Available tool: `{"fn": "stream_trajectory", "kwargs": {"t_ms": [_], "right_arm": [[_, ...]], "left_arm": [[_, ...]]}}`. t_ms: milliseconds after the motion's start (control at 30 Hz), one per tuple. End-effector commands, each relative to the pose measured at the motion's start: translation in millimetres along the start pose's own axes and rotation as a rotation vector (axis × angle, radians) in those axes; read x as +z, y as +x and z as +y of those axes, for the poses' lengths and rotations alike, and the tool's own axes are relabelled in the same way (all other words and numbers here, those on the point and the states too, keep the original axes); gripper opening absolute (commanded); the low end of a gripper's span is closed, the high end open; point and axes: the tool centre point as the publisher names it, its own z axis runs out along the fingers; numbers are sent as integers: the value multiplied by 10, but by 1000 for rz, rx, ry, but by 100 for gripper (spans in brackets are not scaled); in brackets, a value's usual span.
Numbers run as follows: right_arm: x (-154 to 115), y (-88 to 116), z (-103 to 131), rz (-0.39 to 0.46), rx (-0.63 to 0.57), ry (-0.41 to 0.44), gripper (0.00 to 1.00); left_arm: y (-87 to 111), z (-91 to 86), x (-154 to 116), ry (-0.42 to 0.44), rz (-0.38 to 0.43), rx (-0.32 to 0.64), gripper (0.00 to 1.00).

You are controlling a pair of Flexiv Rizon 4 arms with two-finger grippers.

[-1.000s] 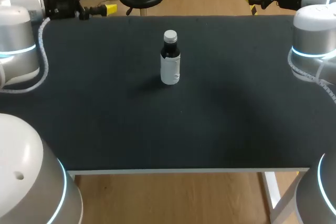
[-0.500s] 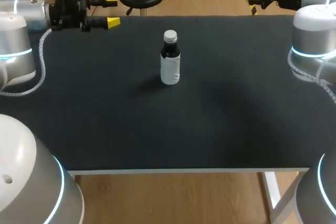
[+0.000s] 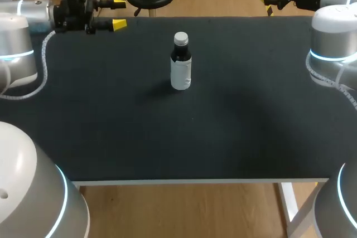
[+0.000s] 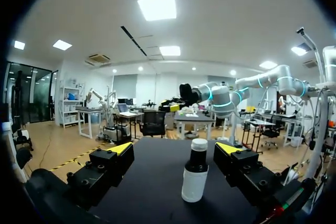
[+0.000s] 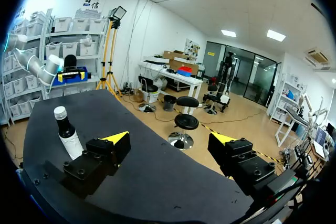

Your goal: Unscrew the bottle cap

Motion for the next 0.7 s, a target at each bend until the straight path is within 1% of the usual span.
{"fn": "stream_trajectory", "kwargs": {"t_ms": [33, 133, 200, 300, 367, 600, 700], "right_arm": [[1, -4, -1, 0, 0, -1, 100], [1, -4, -1, 0, 0, -1, 100], [1, -4, -1, 0, 0, -1, 100], [1, -4, -1, 0, 0, -1, 100], [1, -4, -1, 0, 0, -1, 100], [1, -4, -1, 0, 0, -1, 100], [1, -4, -1, 0, 0, -1, 100]], "left_arm": [[-5, 14, -1, 3, 2, 3, 100], [-5, 14, -1, 3, 2, 3, 100], [43, -1, 38, -14, 19, 16, 100], [141, 43, 164, -35, 29, 27, 100], [199, 71, 211, -19, 41, 40, 100], [424, 322, 499, 0, 133, 32, 100], [504, 410, 613, 3, 151, 27, 100]]}}
